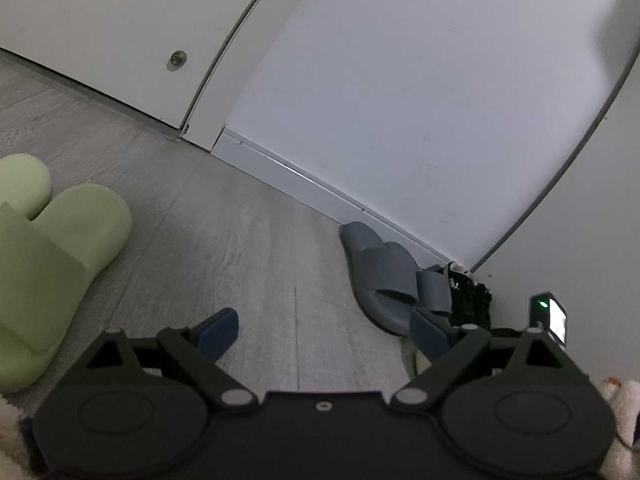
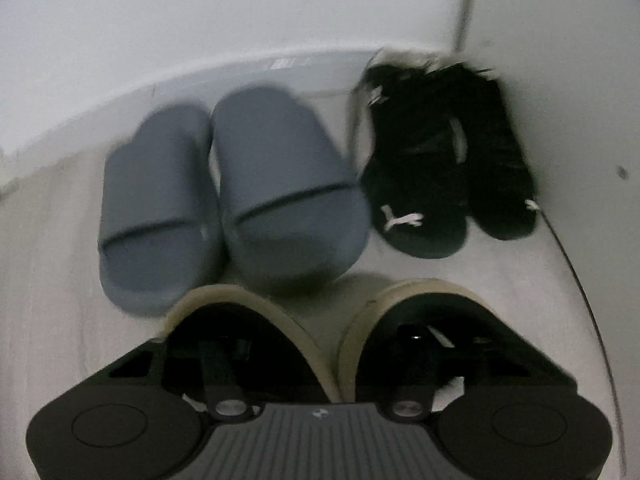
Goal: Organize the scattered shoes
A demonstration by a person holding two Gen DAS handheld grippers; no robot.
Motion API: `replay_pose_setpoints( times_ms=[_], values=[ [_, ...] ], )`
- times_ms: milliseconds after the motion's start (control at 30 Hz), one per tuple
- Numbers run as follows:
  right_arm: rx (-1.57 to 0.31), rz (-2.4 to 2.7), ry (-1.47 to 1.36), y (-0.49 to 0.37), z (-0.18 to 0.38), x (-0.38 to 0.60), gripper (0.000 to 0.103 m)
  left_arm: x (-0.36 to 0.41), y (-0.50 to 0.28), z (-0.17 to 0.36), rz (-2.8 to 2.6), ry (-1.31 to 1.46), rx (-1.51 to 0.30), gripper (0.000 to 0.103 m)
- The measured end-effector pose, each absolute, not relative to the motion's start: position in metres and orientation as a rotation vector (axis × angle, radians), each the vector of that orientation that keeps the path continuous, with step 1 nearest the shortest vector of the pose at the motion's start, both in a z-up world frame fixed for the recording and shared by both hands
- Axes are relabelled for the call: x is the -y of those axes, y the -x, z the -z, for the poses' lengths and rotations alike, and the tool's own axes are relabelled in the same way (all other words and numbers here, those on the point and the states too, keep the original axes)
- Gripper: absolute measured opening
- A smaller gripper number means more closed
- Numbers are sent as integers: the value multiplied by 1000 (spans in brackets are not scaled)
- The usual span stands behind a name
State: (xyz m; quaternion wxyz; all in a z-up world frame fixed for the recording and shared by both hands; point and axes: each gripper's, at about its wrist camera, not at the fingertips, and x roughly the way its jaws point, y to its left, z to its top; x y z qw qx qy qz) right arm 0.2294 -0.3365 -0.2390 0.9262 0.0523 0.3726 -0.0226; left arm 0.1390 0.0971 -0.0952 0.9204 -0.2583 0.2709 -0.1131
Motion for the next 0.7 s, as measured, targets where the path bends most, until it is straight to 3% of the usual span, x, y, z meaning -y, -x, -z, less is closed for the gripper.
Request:
replay_pose_setpoints(
  times_ms=[300,600,700],
  values=[
    [-293,74,-191,-126,183,377,51,-96,-127,86,216,497,-481,93],
    [-40,150,-239,-87,131,411,51,-89,-120,81,174,455,-448,93],
    [-31,102,-145,-74,121,423,51,-87,-122,81,164,445,-453,93]
  ],
)
